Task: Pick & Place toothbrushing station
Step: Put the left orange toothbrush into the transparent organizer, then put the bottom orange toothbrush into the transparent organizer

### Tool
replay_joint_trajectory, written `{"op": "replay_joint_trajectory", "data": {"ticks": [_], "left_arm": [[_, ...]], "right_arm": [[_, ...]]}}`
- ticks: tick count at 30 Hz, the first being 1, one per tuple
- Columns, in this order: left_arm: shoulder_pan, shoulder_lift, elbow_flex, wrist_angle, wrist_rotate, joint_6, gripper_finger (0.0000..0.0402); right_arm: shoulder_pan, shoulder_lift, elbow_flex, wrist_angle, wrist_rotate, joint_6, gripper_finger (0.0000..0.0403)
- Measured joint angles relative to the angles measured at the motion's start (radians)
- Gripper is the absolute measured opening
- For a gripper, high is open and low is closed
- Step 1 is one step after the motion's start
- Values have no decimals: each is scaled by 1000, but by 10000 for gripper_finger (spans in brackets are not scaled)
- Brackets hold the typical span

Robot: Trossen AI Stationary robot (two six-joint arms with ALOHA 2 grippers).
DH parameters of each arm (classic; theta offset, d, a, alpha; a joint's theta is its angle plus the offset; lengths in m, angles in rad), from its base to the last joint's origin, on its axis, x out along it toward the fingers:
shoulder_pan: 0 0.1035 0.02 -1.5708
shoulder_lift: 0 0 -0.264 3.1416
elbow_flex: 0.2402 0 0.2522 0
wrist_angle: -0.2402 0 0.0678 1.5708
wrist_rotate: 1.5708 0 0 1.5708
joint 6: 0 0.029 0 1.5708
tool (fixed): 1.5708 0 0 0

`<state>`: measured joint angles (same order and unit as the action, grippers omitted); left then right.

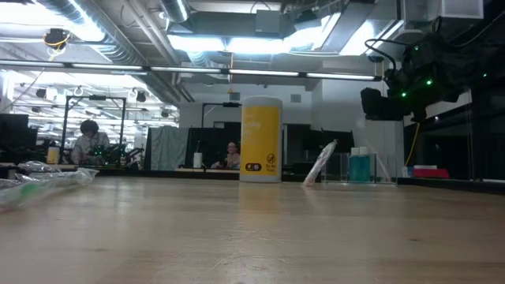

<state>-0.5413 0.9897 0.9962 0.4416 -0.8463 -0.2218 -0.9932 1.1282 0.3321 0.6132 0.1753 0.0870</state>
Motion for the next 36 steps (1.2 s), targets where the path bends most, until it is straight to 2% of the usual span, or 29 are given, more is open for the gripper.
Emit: {"op": "replay_joint_trajectory", "data": {"ticks": [9, 13, 16, 19, 24, 29, 32, 36], "left_arm": [[0, 0, 0, 0, 3, 0, 8], [0, 0, 0, -6, 3, 8, 8], [0, 0, 0, -30, 12, 23, 8], [0, -9, 0, -70, 20, 27, 8], [-1, -43, 0, -115, -5, 61, 8], [-1, -102, 0, -222, 9, 86, 8], [1, -138, 0, -292, 10, 87, 8], [0, -183, 0, -354, 25, 97, 8]], "right_arm": [[0, -57, 0, -22, -16, 38, 119], [13, -138, 0, -106, -95, 116, 123], [69, -220, 0, -214, -164, 193, 119], [169, -301, 0, -325, -210, 275, 111], [419, -410, 1, -530, -280, 394, 96], [647, -413, 1, -706, -452, 551, 90], [777, -394, 0, -777, -503, 651, 89], [937, -365, 0, -801, -618, 719, 89]]}}
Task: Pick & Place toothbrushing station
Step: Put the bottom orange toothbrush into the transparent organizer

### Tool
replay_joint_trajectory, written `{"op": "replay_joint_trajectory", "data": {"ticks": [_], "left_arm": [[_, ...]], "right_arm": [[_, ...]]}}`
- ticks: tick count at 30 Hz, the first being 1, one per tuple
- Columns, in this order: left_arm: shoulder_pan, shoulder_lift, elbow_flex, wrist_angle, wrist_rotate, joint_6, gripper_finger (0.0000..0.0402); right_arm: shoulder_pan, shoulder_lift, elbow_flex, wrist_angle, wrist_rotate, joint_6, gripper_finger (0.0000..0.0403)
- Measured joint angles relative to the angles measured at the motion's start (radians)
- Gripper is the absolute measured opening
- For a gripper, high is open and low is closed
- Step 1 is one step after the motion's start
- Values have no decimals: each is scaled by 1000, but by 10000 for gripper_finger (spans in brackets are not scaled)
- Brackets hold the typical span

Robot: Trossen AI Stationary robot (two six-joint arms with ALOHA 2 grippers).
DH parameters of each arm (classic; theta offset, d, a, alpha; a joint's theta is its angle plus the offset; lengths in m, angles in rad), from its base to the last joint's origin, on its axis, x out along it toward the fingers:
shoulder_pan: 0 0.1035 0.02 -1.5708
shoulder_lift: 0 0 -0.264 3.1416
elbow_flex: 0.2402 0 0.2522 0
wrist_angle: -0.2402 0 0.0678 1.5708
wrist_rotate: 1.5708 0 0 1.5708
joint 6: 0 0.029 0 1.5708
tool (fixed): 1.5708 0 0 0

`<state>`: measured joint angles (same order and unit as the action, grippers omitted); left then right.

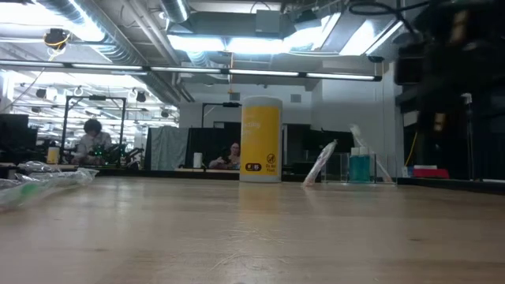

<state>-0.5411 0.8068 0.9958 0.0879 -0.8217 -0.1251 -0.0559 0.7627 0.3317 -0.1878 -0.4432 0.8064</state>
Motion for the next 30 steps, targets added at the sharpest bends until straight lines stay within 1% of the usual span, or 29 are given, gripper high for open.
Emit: {"op": "replay_joint_trajectory", "data": {"ticks": [3, 5, 8, 11, 13, 15, 17, 19, 20, 21, 24, 26, 27, 28, 30], "left_arm": [[0, -22, 0, -11, 31, 25, 8], [0, -28, 0, -13, 41, 41, 8], [0, -28, 0, -20, 60, 59, 8], [0, -28, 0, -48, 67, 58, 8], [0, -28, 0, -79, 69, 44, 8], [0, -27, 0, -98, 69, 34, 8], [0, -27, 0, -98, 69, 34, 8], [0, -27, 0, -98, 69, 34, 8], [0, -27, 0, -99, 69, 34, 8], [0, -27, 0, -99, 69, 38, 8], [0, -28, 0, -99, 67, 49, 8], [0, -27, 0, -99, 65, 49, 8], [0, -28, 0, -99, 65, 46, 8], [0, -27, 0, -99, 65, 41, 8], [0, -27, 0, -99, 65, 29, 8]], "right_arm": [[104, 16, 0, 9, -100, 82, 89], [160, 18, 0, 25, -123, 151, 89], [244, 18, 1, 132, -129, 236, 89], [336, 32, 64, 161, -180, 232, 89], [396, 60, 157, 128, -213, 170, 89], [446, 110, 277, 20, -234, 54, 89], [485, 177, 415, -161, -248, -114, 89], [513, 252, 554, -367, -236, -318, 89], [525, 292, 620, -462, -213, -423, 89], [535, 336, 691, -563, -167, -525, 89], [561, 461, 866, -819, 58, -814, 89], [570, 528, 932, -933, 214, -944, 89], [571, 554, 945, -964, 270, -987, 89], [571, 571, 945, -978, 298, -1017, 89], [571, 591, 917, -976, 292, -1044, 89]]}}
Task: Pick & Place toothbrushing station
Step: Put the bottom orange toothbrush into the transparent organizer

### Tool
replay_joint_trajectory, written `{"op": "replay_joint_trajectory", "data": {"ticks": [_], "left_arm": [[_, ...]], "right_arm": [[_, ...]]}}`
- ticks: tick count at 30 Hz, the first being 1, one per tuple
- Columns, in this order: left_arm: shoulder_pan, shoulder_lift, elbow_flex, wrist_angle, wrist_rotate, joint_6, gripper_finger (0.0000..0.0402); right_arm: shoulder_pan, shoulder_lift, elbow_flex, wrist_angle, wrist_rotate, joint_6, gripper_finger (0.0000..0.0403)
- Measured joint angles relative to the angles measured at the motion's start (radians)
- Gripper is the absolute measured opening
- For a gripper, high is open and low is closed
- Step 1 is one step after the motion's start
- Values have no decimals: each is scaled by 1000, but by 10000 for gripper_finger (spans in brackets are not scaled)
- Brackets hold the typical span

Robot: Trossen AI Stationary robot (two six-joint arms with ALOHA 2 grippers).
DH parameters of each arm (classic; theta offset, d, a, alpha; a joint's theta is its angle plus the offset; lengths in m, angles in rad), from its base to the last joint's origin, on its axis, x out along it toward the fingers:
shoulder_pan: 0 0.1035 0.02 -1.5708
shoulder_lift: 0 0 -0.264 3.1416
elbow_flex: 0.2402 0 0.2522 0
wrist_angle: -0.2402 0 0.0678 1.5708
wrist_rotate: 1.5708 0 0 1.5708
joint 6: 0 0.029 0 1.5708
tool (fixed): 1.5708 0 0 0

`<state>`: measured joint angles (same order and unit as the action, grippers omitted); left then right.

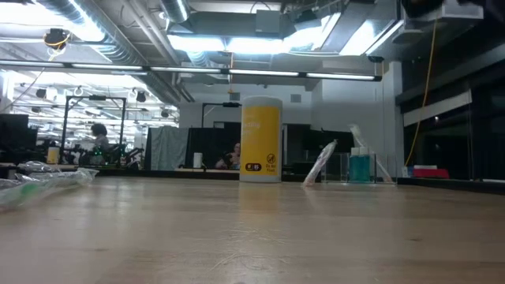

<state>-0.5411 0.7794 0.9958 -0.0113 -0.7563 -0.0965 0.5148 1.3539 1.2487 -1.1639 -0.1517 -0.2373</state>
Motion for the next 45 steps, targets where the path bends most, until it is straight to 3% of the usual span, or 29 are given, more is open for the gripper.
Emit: {"op": "replay_joint_trajectory", "data": {"ticks": [4, 10, 23, 40, 45], "left_arm": [[-1, 4, 0, 0, 0, -13, 8], [-1, 14, -1, 5, 0, -14, 8], [-1, 36, -1, 28, 51, -24, 8], [-1, 46, -1, 45, 80, -22, 8], [-1, 46, -1, 45, 82, -21, 8]], "right_arm": [[11, 9, -112, -1, -52, -9, 89], [69, 9, -276, 4, -34, -139, 89], [92, 8, -510, 286, -30, -347, 89], [91, 7, -657, 309, -14, -298, 89], [91, 7, -656, 330, 60, -264, 83]]}}
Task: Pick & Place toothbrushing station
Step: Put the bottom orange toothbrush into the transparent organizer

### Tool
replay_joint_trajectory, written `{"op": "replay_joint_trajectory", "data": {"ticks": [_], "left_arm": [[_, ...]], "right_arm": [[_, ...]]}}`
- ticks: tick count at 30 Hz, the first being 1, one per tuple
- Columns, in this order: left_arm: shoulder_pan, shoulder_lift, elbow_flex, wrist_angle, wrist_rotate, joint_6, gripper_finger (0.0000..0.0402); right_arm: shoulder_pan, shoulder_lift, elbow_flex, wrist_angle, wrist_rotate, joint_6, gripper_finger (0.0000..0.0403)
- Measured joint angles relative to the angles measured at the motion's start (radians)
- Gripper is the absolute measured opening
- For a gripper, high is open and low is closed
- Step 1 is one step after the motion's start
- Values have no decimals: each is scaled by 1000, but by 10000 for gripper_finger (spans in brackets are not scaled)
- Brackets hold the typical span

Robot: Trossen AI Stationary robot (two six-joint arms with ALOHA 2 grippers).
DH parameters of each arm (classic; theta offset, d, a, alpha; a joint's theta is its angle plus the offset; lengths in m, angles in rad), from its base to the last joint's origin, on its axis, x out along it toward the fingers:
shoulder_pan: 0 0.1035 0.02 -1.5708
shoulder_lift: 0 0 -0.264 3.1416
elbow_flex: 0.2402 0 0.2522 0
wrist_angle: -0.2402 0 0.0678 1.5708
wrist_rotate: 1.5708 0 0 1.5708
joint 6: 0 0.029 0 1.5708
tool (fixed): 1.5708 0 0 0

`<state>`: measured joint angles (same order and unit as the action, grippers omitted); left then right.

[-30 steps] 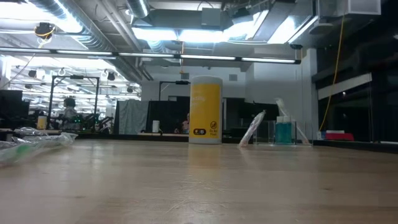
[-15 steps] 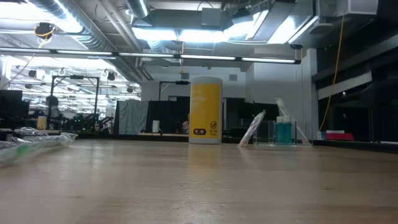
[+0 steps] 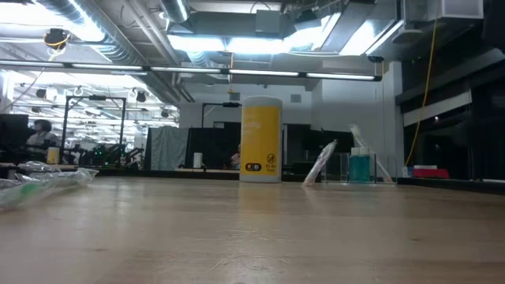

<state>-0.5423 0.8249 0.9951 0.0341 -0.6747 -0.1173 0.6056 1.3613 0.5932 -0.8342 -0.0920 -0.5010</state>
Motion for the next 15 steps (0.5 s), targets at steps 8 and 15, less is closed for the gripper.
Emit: {"op": "replay_joint_trajectory", "data": {"ticks": [8, 15], "left_arm": [[0, 0, 0, 0, 15, 0, 8], [0, 0, 0, 29, 15, 39, 8]], "right_arm": [[0, 0, 95, -2, 26, 72, 7], [-28, 1, 254, -3, 205, 105, 4]]}}
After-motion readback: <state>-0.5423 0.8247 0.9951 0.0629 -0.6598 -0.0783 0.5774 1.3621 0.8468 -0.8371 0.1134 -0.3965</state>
